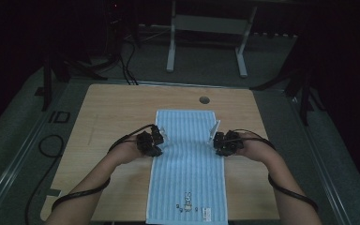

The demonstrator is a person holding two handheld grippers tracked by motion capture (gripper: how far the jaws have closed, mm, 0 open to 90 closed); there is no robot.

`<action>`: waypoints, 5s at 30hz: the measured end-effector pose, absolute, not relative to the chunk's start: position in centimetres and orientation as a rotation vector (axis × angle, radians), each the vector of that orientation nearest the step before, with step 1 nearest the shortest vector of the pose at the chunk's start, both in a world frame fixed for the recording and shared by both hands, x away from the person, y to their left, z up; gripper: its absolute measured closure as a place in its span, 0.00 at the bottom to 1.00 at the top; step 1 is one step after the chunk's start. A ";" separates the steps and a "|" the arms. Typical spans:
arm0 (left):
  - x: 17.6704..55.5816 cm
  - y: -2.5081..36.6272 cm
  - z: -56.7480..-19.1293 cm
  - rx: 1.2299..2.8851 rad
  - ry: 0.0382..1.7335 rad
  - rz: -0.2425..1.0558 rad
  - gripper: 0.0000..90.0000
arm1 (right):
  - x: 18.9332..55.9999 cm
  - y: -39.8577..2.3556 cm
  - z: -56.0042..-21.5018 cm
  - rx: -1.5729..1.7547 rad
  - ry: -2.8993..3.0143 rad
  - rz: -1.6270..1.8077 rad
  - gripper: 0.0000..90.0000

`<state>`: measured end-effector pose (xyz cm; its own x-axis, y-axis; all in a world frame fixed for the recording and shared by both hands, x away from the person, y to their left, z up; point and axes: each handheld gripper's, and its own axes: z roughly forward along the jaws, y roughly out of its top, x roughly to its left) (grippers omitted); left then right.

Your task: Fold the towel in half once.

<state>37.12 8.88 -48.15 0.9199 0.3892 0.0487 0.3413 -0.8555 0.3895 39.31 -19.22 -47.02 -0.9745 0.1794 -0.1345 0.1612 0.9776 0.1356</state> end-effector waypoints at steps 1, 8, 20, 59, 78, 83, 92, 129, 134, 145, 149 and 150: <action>36.8 9.1 -47.7 2.690 0.535 0.175 0.96 | 38.9 -19.4 -46.6 0.241 2.974 0.201 0.97; 34.4 10.7 -45.5 2.651 0.483 0.185 0.95 | 36.0 -21.4 -44.4 0.253 2.957 0.325 0.97; 30.1 10.4 -49.6 2.743 0.411 0.004 0.93 | 30.6 -21.1 -48.3 0.157 3.056 0.300 0.96; 43.0 10.0 -47.2 2.734 0.645 0.151 0.60 | 43.0 -20.4 -46.3 0.334 2.961 0.261 0.67; 49.9 8.0 -51.4 2.718 0.775 0.278 0.57 | 50.5 -19.6 -51.6 0.403 2.890 0.086 0.64; 50.1 7.7 -52.2 2.726 0.763 0.244 0.57 | 50.6 -19.6 -51.5 0.424 2.922 0.100 0.71; 49.4 8.0 -52.4 2.673 0.717 0.095 0.95 | 50.5 -19.4 -51.5 0.515 3.045 0.068 0.94; 47.8 9.5 -36.9 2.472 0.592 0.676 0.97 | 50.5 -20.1 -35.5 0.471 2.566 0.337 0.94; 46.2 9.4 -38.6 2.546 0.533 0.581 0.96 | 48.9 -20.1 -38.4 0.360 2.768 0.249 0.94; 40.6 9.8 -41.1 2.532 0.440 0.412 0.96 | 42.2 -21.0 -40.0 0.204 2.826 0.218 0.94; 38.1 9.8 -41.6 2.569 0.386 0.358 0.96 | 39.5 -21.8 -40.2 0.178 2.831 0.276 0.94; 37.4 9.9 -41.5 2.571 0.371 0.360 0.96 | 38.8 -22.0 -40.1 0.165 2.825 0.292 0.94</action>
<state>37.42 9.88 -41.52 0.9274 0.3273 0.1811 0.1912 -0.8309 0.5225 38.80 -21.96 -40.12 -0.9498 0.1428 -0.2784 0.0827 0.9727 0.2166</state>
